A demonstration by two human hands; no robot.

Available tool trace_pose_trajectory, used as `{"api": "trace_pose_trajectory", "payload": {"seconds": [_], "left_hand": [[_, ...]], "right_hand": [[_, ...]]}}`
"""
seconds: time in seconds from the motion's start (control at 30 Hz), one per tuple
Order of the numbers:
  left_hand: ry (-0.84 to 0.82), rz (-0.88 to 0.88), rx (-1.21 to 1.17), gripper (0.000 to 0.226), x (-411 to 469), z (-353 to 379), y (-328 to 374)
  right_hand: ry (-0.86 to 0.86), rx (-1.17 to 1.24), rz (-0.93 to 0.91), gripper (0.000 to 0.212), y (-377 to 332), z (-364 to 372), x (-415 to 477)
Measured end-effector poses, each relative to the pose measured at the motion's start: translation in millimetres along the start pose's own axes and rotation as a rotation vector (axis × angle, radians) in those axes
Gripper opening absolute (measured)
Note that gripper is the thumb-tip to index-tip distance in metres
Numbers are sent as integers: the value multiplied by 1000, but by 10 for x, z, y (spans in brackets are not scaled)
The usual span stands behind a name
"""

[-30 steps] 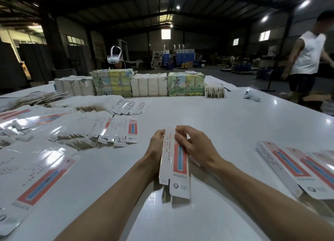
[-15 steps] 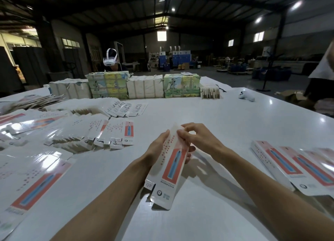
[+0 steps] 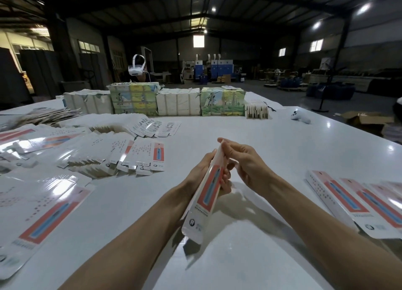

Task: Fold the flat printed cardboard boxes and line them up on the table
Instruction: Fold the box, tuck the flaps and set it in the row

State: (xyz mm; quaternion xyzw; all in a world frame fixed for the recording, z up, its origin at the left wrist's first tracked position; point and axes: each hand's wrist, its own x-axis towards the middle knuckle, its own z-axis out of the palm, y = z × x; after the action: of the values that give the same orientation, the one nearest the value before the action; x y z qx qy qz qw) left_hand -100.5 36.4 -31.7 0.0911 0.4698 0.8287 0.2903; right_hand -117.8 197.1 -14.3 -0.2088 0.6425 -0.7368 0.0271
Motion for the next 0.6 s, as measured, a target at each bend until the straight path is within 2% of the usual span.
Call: {"api": "trace_pose_trajectory", "payload": {"seconds": [0.1, 0.2, 0.27, 0.37, 0.5, 0.6], "left_hand": [[44, 44, -37, 51, -26, -83, -40], [199, 183, 56, 53, -55, -170, -1], [251, 241, 116, 59, -93, -225, 14], [268, 269, 208, 57, -136, -251, -27], [306, 276, 263, 63, -124, -160, -90], [419, 267, 322, 51, -99, -64, -101]], "right_hand": [[29, 14, 5, 43, 84, 81, -36], [52, 55, 89, 57, 152, 194, -77], [34, 53, 127, 58, 186, 234, -102], [71, -37, 100, 52, 184, 216, -121], [123, -58, 62, 55, 161, 185, -144], [202, -97, 21, 56, 135, 151, -129]]}}
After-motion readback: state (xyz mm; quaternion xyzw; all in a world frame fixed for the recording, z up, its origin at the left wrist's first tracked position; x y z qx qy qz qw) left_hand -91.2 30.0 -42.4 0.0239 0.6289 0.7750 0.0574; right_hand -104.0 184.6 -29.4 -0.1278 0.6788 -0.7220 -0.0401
